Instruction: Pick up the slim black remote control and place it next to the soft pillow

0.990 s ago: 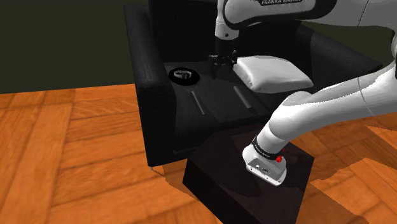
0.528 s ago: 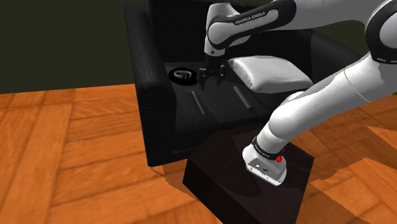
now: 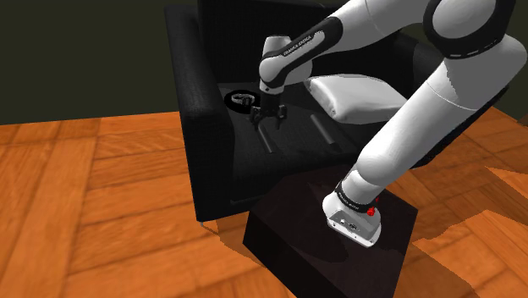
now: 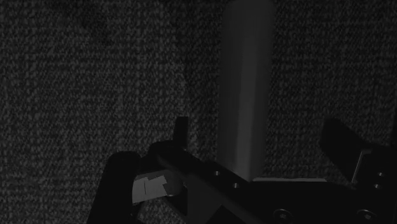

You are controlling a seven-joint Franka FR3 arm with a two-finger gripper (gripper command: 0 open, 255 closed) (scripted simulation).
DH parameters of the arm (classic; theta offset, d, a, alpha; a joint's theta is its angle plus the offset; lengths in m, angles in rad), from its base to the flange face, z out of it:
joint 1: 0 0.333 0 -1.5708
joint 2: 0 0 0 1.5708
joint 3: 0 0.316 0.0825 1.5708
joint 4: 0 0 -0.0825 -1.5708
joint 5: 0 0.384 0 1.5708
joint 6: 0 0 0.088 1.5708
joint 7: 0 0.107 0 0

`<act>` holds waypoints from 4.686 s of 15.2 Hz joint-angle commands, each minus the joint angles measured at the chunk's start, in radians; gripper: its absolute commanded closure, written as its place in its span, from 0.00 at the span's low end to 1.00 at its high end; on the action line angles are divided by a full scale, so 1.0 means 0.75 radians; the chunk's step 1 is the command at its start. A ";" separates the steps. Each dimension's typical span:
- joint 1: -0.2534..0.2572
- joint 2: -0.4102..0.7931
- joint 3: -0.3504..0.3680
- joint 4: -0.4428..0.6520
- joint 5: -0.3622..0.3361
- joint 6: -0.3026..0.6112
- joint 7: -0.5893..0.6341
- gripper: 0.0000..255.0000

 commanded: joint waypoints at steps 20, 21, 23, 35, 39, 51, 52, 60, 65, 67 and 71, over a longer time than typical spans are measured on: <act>0.010 0.127 0.009 -0.049 0.033 0.178 -0.006 1.00; 0.011 0.126 0.010 -0.049 0.033 0.177 -0.005 1.00; 0.011 0.126 0.010 -0.048 0.033 0.176 -0.005 1.00; 0.007 -0.036 0.005 -0.010 0.011 -0.023 0.024 1.00; 0.005 -0.092 0.003 0.015 0.004 -0.103 0.034 1.00; 0.000 -0.225 -0.001 0.118 -0.012 -0.339 0.061 1.00; 0.000 -0.234 -0.002 0.129 -0.013 -0.358 0.063 1.00; -0.002 -0.292 -0.006 0.223 -0.020 -0.510 0.078 1.00; -0.003 -0.318 -0.008 0.290 -0.024 -0.603 0.088 1.00; -0.018 -0.311 -0.030 0.316 -0.039 -0.624 0.059 1.00; -0.077 -0.250 -0.112 0.377 -0.090 -0.637 -0.060 1.00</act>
